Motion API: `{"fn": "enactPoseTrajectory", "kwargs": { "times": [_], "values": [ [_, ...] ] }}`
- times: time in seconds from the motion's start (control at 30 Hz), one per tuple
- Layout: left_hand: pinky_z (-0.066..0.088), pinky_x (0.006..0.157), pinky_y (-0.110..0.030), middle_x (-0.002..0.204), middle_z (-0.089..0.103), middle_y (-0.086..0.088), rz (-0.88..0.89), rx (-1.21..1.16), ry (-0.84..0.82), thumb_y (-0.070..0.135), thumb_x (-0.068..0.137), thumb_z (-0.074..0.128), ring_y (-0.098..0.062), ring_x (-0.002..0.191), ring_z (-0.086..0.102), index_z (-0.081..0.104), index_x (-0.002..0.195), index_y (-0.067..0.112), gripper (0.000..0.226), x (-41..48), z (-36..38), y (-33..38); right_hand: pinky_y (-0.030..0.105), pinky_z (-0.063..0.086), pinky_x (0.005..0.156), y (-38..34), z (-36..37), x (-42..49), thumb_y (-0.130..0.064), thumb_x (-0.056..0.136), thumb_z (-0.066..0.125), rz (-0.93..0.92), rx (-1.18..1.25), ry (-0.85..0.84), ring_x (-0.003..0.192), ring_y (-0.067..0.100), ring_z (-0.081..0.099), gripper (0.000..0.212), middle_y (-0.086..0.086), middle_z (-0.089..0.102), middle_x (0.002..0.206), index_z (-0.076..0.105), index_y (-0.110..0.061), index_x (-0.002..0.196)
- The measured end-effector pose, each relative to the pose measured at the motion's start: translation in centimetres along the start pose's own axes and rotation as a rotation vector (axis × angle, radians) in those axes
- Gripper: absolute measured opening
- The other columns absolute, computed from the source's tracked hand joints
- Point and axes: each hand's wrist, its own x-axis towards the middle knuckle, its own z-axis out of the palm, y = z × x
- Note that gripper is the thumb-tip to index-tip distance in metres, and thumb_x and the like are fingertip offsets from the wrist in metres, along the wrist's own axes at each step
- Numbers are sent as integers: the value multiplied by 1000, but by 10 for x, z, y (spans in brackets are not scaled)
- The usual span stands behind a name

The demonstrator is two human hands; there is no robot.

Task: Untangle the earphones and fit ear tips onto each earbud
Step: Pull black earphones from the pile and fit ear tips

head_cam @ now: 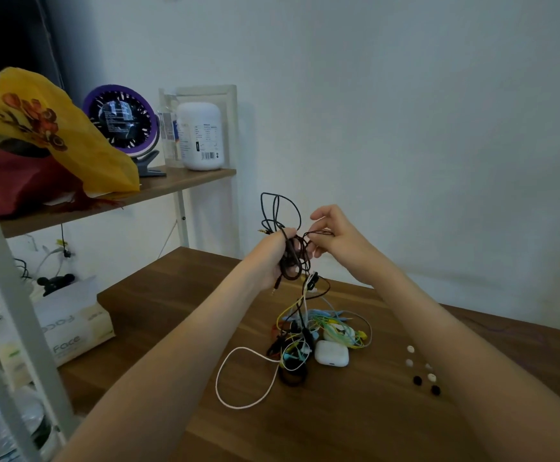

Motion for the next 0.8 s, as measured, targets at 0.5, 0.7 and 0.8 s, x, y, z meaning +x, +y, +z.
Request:
{"fn": "enactPoseTrajectory", "kwargs": {
  "times": [0.5,0.7,0.8],
  "values": [
    [34,40,-21,51,57,-3,-120,-50,90,27,99,46,-14,52,48,48,67,12,36,7,-23,-15,25,44,77,41,14,-9,-18,94,58,253,-229,-344,79,10,57,3,-3,61,88,60,-19,93],
    [33,34,-16,59,56,-4,-186,35,146,28,101,42,-10,36,50,48,73,11,32,18,-26,-28,34,45,85,40,7,-12,-16,94,56,236,-232,-377,85,15,55,8,1,60,92,62,-19,90],
    [33,35,-16,54,59,-4,-202,40,162,27,101,42,-10,34,50,49,91,8,22,25,-27,-34,28,45,77,40,5,-16,-13,95,54,200,-291,-360,80,14,55,10,0,59,88,62,-17,97]
  ]
}}
